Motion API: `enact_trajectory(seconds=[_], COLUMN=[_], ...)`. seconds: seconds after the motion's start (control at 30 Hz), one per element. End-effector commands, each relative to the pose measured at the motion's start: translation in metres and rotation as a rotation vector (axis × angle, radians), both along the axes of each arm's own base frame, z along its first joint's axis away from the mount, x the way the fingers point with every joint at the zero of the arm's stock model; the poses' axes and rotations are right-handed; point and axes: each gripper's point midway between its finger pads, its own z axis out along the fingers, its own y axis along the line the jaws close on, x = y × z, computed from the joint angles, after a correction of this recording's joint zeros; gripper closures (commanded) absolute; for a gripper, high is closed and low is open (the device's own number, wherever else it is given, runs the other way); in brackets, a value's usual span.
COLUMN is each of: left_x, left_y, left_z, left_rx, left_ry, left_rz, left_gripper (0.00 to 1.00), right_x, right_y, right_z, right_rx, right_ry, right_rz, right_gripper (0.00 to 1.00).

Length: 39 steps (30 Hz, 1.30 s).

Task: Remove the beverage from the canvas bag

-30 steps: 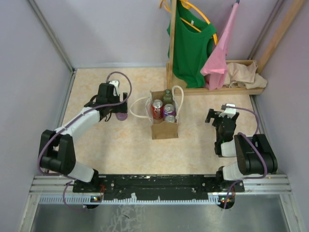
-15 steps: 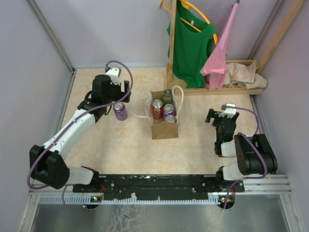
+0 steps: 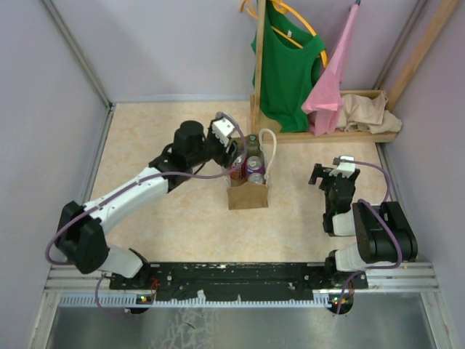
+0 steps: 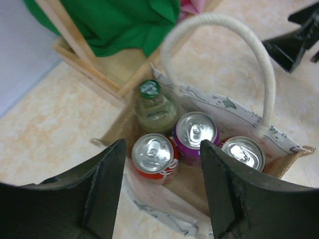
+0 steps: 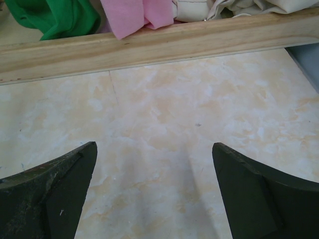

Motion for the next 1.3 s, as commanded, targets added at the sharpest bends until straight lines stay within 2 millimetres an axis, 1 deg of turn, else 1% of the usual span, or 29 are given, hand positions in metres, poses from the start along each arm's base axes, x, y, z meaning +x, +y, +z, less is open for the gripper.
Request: enact_trajectory(seconds=[0.0, 0.13, 0.27, 0.37, 0.4, 0.53, 0.6, 0.7, 0.87, 1.07, 1.17, 1.27], left_x=[-0.012, -0.020, -0.037, -0.052, -0.057, -0.069, -0.069, -0.068, -0.072, -0.074, -0.071, -0.067], left_y=[-0.029, -0.039, -0.043, -0.041, -0.041, -0.041, -0.039, -0.040, -0.050, -0.063, -0.067, -0.068], left_z=[-0.033, -0.058, -0.073, -0.081, -0.083, -0.095, -0.103, -0.112, -0.117, -0.134, -0.143, -0.146], left_rx=[0.054, 0.105, 0.136, 0.138, 0.132, 0.128, 0.140, 0.158, 0.168, 0.196, 0.227, 0.236], left_ry=[0.027, 0.086, 0.125, 0.156, 0.167, 0.212, 0.229, 0.235, 0.231, 0.253, 0.266, 0.271], left_rz=[-0.126, -0.169, -0.219, -0.249, -0.262, -0.289, -0.271, -0.263, -0.301, -0.330, -0.313, -0.285], left_gripper=[0.32, 0.30, 0.28, 0.25, 0.23, 0.03, 0.01, 0.00, 0.00, 0.00, 0.00, 0.00], right_x=[0.009, 0.009, 0.009, 0.009, 0.009, 0.009, 0.009, 0.009, 0.009, 0.009, 0.009, 0.009], right_y=[-0.001, -0.001, -0.001, -0.001, -0.001, -0.001, -0.001, -0.001, 0.000, -0.001, -0.001, -0.001], right_z=[0.021, 0.021, 0.020, 0.020, 0.020, 0.020, 0.021, 0.021, 0.020, 0.020, 0.020, 0.020], right_rx=[0.003, 0.003, 0.002, 0.002, 0.002, 0.003, 0.003, 0.002, 0.003, 0.002, 0.002, 0.002], right_ry=[-0.073, -0.073, -0.072, -0.073, -0.073, -0.073, -0.073, -0.073, -0.073, -0.072, -0.073, -0.072], right_rz=[-0.004, -0.003, -0.003, -0.004, -0.004, -0.003, -0.004, -0.003, -0.003, -0.005, -0.005, -0.003], right_gripper=[0.01, 0.01, 0.01, 0.01, 0.01, 0.01, 0.01, 0.01, 0.01, 0.01, 0.01, 0.01])
